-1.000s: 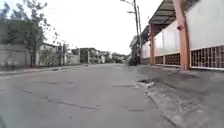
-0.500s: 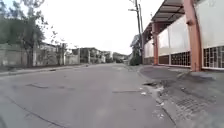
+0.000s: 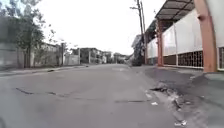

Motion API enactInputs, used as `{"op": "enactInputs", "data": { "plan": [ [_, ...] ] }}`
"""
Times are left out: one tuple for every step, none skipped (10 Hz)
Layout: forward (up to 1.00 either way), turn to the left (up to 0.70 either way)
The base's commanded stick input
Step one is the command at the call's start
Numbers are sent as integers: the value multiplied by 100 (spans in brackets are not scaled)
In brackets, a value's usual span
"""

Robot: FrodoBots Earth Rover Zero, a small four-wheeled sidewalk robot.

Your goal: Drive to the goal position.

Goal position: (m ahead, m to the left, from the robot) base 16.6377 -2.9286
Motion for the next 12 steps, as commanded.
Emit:
{"op": "enactInputs", "data": {
  "plan": [
    [100, 1],
    [100, 2],
    [100, -40],
    [100, -40],
    [100, -40],
    [100, -19],
    [100, 0],
    [100, 0],
    [100, 0],
    [100, 0],
    [100, 0],
    [100, 0]
  ]
}}
